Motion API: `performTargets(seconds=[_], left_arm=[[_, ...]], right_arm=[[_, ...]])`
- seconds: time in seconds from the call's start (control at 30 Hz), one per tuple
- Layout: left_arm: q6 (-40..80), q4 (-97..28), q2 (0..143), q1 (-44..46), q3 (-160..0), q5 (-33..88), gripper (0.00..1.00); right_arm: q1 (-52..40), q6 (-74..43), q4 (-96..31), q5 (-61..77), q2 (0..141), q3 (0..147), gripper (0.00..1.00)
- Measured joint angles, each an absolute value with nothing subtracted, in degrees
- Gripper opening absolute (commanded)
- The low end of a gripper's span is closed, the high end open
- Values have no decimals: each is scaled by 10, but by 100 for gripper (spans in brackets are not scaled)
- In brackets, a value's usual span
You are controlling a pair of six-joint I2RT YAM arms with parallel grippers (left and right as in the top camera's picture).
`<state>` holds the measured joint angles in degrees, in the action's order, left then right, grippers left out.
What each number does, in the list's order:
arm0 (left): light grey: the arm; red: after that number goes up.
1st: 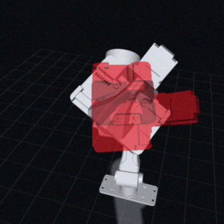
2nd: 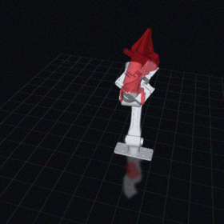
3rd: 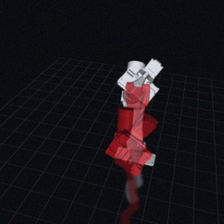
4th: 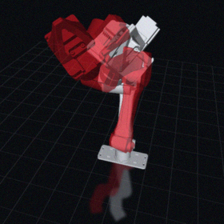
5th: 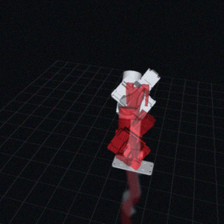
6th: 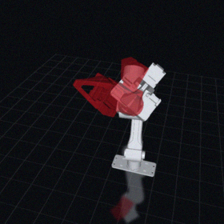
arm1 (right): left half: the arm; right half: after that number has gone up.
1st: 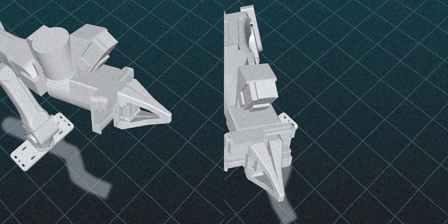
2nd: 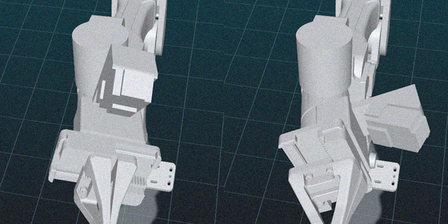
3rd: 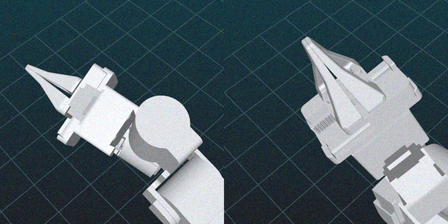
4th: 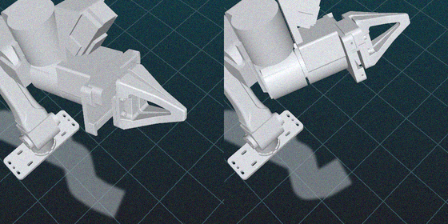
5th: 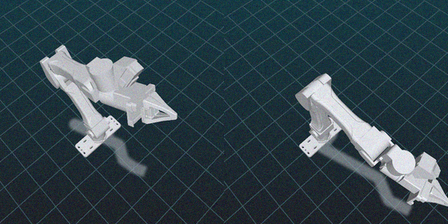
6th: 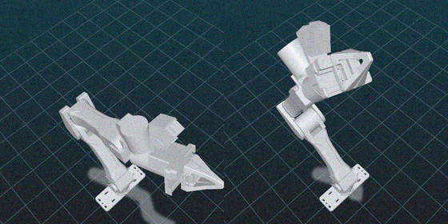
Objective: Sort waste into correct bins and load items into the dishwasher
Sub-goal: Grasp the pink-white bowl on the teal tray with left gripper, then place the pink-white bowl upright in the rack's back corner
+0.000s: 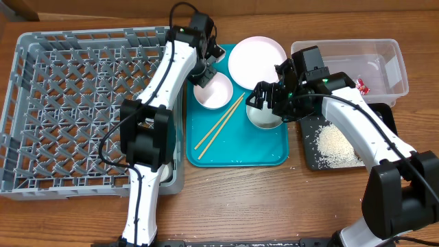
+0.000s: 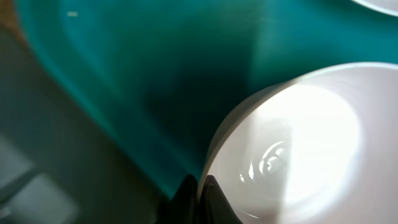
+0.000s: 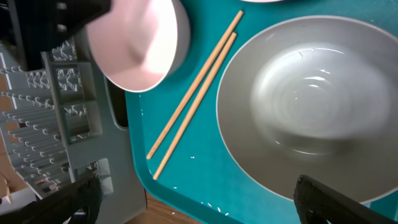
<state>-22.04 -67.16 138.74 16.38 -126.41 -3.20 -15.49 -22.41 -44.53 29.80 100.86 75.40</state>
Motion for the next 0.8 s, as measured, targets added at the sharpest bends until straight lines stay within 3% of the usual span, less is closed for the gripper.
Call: performTargets(seconds=[0.2, 0.43, 0.6, 0.8], left_arm=[[-158, -699, 1349, 157, -1331, -177, 4], [51, -688, 1282, 141, -1352, -442, 4], [197, -686, 1289, 130, -1337, -582, 4], [285, -688, 1349, 131, -1329, -684, 4]], right_arm=[[-155, -224, -441, 293, 1009, 754, 100], [-155, -225, -440, 259, 1009, 754, 100], [-155, -224, -440, 246, 1009, 754, 100], [-155, -224, -440, 230, 1009, 754, 100]])
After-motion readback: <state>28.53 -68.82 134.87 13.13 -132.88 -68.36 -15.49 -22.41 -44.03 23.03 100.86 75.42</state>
